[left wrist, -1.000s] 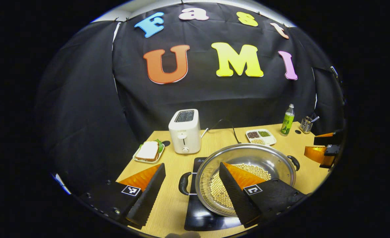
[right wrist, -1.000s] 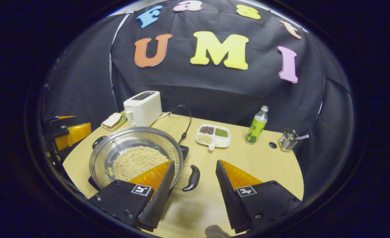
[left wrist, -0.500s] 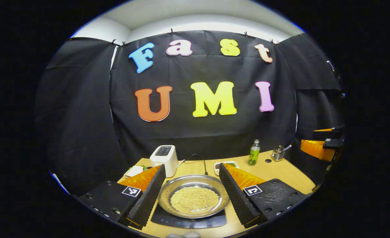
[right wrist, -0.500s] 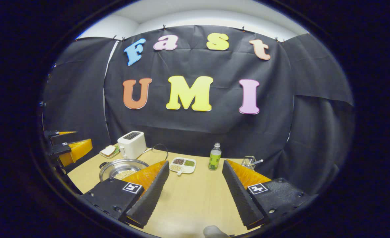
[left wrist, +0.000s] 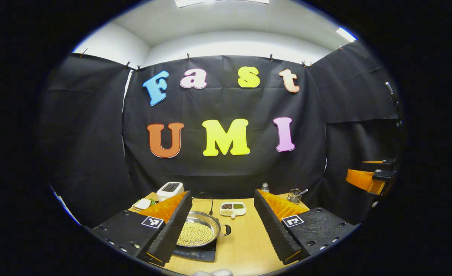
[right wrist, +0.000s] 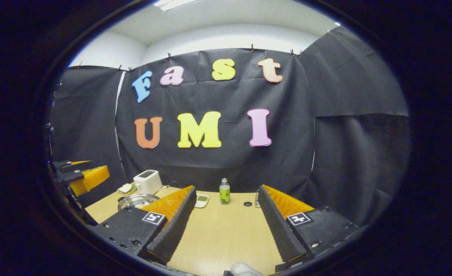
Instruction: First push the handle of the pot to place it horizontally, then grasp the pot with both hands and set it on the induction cooktop.
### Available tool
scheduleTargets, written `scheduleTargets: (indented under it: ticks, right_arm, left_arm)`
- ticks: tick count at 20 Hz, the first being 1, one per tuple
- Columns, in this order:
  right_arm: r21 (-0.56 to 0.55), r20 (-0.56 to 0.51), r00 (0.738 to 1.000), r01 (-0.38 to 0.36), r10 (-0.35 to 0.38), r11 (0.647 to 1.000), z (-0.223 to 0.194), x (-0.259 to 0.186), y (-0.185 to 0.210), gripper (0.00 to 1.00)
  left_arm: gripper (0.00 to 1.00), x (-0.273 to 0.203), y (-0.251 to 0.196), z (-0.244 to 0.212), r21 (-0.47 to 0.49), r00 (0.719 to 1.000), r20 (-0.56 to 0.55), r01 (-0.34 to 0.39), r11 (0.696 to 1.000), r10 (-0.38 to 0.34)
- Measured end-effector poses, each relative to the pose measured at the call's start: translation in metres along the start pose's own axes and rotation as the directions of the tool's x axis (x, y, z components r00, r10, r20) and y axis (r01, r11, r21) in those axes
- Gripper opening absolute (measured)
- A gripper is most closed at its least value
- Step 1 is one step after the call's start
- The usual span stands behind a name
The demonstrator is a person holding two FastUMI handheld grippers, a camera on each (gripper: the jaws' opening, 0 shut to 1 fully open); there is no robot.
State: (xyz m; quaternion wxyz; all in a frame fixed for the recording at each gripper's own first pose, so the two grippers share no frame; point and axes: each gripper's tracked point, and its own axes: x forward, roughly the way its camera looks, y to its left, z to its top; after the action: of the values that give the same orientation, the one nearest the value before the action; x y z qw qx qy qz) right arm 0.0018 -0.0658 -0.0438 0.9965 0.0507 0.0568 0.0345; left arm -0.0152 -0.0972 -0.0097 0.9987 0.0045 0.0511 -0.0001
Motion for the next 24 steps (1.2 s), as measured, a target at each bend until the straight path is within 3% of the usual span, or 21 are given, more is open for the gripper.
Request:
scheduleTargets:
  ticks: [10, 24]
  right_arm:
    - [-0.003, 0.060, 0.998, -0.018, 0.018, 1.000, 0.013, -0.039, -0.035, 1.00]
    - [0.014, 0.079, 0.996, -0.037, 0.036, 0.999, 0.022, -0.034, -0.025, 1.00]
  left_arm:
    - [0.96, -0.045, -0.034, 0.020, 0.016, 0.999, 0.027, -0.028, 0.999, 0.027]
    - [0.96, -0.043, -0.025, 0.032, 0.027, 0.999, 0.043, -0.027, 0.999, 0.026]
